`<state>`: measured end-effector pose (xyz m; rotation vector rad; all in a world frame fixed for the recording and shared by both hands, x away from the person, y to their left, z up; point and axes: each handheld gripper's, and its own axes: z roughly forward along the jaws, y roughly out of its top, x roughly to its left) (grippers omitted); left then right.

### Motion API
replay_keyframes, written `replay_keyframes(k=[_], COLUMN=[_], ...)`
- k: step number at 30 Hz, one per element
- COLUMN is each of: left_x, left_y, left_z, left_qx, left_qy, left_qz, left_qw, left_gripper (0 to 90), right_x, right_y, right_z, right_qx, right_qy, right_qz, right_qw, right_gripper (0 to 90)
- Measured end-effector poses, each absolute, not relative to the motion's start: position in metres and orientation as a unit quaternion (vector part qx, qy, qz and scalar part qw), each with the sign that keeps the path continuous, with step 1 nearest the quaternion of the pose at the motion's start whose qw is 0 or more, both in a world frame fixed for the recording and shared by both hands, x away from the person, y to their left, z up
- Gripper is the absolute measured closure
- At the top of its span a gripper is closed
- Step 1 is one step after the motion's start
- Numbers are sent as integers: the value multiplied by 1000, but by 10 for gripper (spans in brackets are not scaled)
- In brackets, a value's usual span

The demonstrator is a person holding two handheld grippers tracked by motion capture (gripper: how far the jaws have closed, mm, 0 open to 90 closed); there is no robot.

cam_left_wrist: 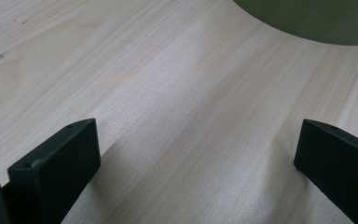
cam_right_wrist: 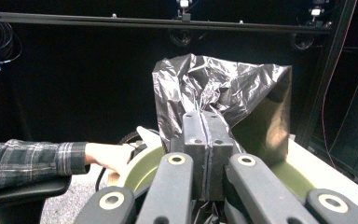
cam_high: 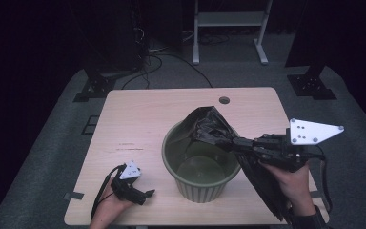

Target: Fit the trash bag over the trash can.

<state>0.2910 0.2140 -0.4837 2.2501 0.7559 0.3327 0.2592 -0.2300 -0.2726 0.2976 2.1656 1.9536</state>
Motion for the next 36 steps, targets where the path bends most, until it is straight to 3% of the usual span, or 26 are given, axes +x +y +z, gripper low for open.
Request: replay_keyframes(k=[21,36], left_x=[292,292], left_y=[213,213], left_z=[-484,-483], left_qx=[874,874], left_qy=[297,295], left_qz=[130,129], left_qw=[364,363], left_gripper=[0,0], right_x=[238,301], right_y=[-261,-212], right_z=[-277,-294], right_qx=[120,142], right_qy=[736,767], right_qz=[656,619], right_qw=[117,96], right_gripper=[897,896])
